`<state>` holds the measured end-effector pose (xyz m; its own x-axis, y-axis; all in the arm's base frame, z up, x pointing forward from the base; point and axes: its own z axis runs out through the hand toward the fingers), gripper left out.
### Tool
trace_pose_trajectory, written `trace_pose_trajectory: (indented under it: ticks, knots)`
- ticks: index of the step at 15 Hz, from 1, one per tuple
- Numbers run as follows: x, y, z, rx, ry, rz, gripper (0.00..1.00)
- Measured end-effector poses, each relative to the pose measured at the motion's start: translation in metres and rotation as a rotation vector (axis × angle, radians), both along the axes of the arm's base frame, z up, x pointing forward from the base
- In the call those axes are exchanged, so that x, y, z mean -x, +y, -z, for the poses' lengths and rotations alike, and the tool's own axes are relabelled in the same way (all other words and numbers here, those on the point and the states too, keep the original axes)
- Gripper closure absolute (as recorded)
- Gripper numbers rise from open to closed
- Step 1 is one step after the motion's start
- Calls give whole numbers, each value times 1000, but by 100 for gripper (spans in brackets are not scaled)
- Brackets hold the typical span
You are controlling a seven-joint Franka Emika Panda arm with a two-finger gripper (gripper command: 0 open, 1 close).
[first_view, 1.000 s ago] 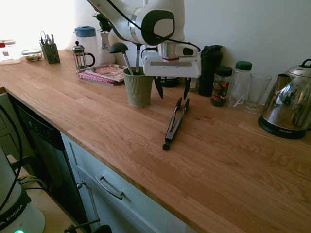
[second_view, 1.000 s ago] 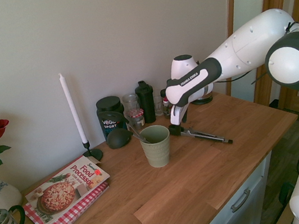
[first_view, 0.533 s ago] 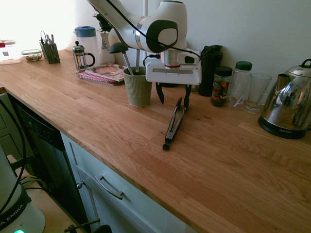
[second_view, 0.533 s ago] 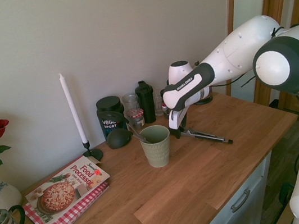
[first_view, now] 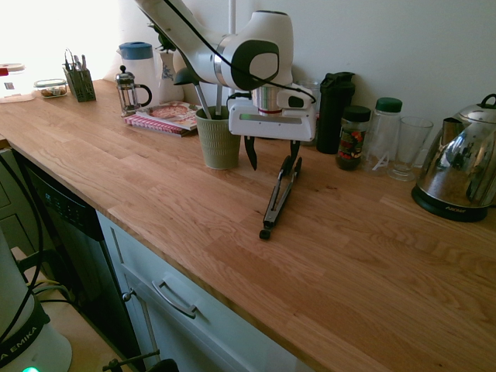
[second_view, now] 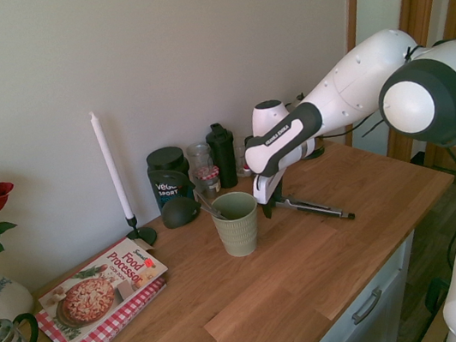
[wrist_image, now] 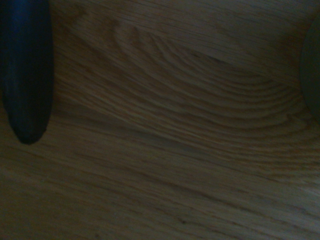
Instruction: Put the tongs back in the holder
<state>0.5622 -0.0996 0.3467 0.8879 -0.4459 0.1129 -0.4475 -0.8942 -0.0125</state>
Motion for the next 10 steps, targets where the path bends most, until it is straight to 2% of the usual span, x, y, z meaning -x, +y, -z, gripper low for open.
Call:
trace_pose_trajectory:
  ticks: [10]
  knots:
    - [-3,-12,10,12,2,47,100]
